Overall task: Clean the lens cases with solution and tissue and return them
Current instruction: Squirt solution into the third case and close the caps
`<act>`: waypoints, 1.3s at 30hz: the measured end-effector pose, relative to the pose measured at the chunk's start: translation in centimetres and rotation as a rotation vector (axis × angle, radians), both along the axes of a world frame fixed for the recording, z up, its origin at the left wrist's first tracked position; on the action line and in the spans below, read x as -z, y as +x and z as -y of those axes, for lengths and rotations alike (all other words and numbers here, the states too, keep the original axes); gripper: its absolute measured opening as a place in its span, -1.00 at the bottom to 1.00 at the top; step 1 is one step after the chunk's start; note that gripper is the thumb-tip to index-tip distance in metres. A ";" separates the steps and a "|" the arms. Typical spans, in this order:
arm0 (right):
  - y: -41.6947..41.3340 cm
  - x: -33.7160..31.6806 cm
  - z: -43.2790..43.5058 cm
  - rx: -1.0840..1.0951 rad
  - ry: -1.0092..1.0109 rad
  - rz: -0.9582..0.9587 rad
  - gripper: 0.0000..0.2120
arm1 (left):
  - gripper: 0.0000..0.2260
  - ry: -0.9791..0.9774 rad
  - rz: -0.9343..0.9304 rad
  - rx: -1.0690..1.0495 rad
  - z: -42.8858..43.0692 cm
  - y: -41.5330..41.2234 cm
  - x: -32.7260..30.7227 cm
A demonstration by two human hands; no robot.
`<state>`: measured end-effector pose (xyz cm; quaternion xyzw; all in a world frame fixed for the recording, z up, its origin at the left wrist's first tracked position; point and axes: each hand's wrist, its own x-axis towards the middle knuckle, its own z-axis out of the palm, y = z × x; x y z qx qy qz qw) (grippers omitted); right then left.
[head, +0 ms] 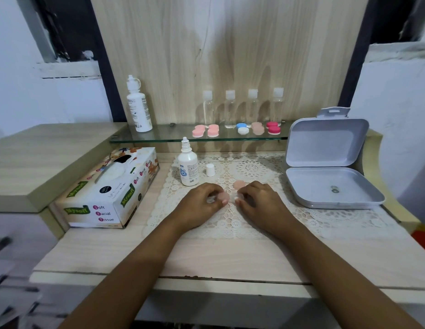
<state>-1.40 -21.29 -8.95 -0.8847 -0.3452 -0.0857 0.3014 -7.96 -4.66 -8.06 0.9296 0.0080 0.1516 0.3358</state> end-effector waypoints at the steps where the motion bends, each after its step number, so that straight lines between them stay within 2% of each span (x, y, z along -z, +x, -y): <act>1: 0.0 0.0 0.0 -0.001 0.000 0.000 -0.76 | -0.77 0.004 0.001 0.006 0.0 0.0 0.0; 11: -0.1 0.1 0.0 -0.002 -0.003 0.028 -0.76 | -0.79 0.016 0.007 0.003 0.1 0.0 0.1; 17: 0.0 -0.3 0.1 0.057 0.155 0.019 -0.70 | -0.79 0.033 0.003 -0.006 0.0 0.1 0.4; 20: 1.0 -0.4 0.0 0.066 0.070 -0.006 -0.63 | -0.79 0.039 0.014 -0.004 0.0 0.1 0.4; 23: 1.7 -0.4 -0.3 0.025 -0.100 -0.006 -0.55 | -0.79 0.049 0.015 0.001 0.0 0.2 0.3; 31: 2.8 -2.1 -0.3 -0.062 -0.194 -0.029 -0.72 | -0.79 0.063 0.007 0.016 -0.1 -0.1 0.2; 39: 2.5 -1.6 -0.6 0.021 0.041 -0.059 -0.83 | -0.80 0.066 0.001 0.015 0.0 0.1 0.1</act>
